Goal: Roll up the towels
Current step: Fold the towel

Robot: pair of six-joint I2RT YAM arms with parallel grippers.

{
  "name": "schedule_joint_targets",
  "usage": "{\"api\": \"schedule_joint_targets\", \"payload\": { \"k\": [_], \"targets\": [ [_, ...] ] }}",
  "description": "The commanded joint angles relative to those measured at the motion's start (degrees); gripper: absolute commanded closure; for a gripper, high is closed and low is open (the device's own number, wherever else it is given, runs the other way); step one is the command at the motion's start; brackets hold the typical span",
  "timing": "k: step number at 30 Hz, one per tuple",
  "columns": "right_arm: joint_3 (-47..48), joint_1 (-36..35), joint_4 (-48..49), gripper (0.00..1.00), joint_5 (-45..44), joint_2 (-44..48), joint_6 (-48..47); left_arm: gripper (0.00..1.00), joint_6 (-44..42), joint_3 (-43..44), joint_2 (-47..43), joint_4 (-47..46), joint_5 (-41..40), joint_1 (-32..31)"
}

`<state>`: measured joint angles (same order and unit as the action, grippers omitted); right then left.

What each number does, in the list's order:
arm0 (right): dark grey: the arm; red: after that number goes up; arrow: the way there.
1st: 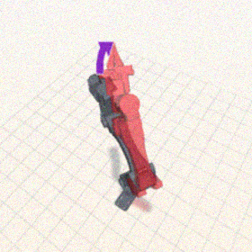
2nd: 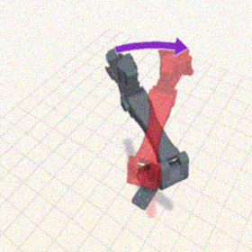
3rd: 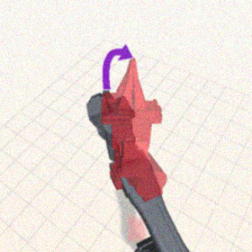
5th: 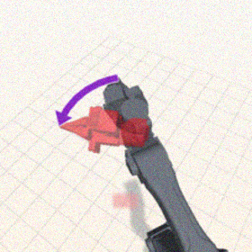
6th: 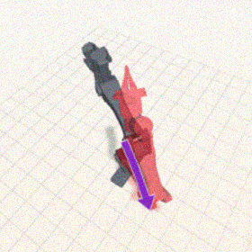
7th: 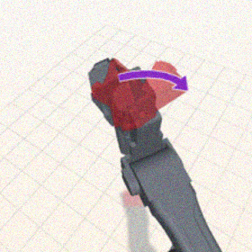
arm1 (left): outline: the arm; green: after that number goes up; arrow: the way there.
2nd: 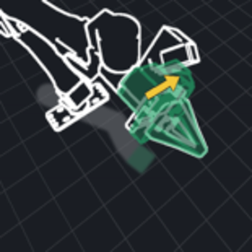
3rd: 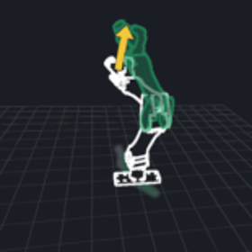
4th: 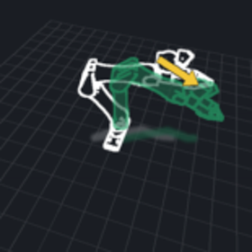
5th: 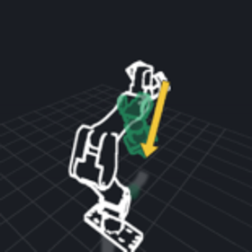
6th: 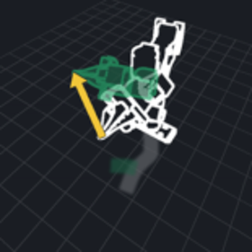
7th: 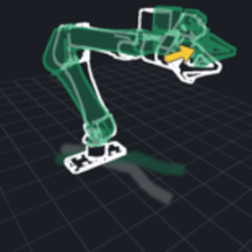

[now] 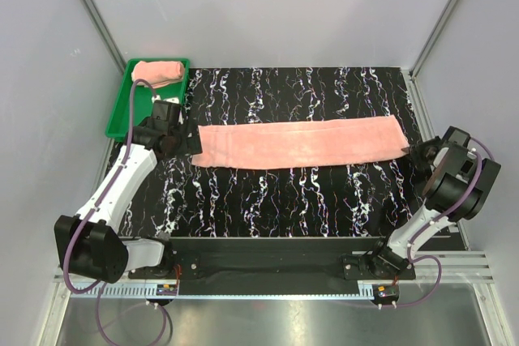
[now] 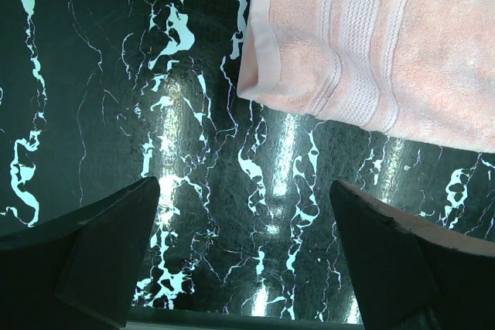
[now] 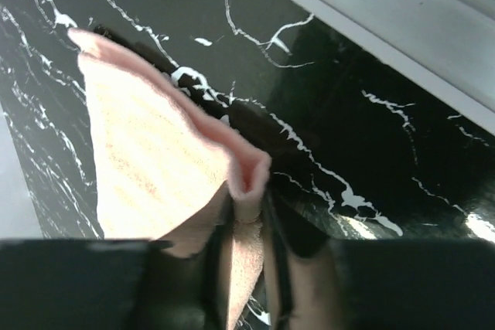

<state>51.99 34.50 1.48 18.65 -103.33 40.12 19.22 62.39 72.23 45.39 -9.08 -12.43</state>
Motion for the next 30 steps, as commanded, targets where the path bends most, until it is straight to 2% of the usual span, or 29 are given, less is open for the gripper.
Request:
{"api": "schedule_joint_targets", "payload": {
  "k": [1,2,5,9,15,21,22,30],
  "targets": [
    [1.5,-0.4,0.9,0.77,-1.3,-1.0,-0.2,0.01,-1.3,-0.1,0.1,-1.5,-0.7,-0.1],
    [1.5,-0.4,0.3,0.83,-1.3,-0.6,-0.5,0.01,-1.3,0.0,0.2,-1.5,-0.6,-0.1],
    [2.6,-0.3,-4.8,0.88,-2.9,2.3,-1.8,0.01,-1.4,-0.1,0.1,-1.5,-0.2,-0.1],
    [6.4,0.0,-12.8,0.9,-9.5,6.7,-5.2,0.01,-1.5,-0.2,0.0,-1.6,0.5,-0.8],
    [10.2,-1.3,-17.9,0.92,-11.5,15.2,-8.6,0.01,-1.5,-0.2,0.0,-1.9,1.4,-1.8],
    [21.5,-11.6,-25.2,0.91,-4.9,14.7,-13.6,0.01,-1.6,-0.2,-0.2,-2.1,2.8,-2.3],
    [24.2,-15.1,-26.1,0.9,-4.5,13.6,-14.0,0.01,-1.6,-0.3,-0.3,-2.1,2.8,-2.3],
    [35.1,-35.3,-32.5,0.89,-7.9,6.4,-13.6,0.01,-1.6,-0.2,-0.2,-2.0,1.5,-2.3]
  ]
}}
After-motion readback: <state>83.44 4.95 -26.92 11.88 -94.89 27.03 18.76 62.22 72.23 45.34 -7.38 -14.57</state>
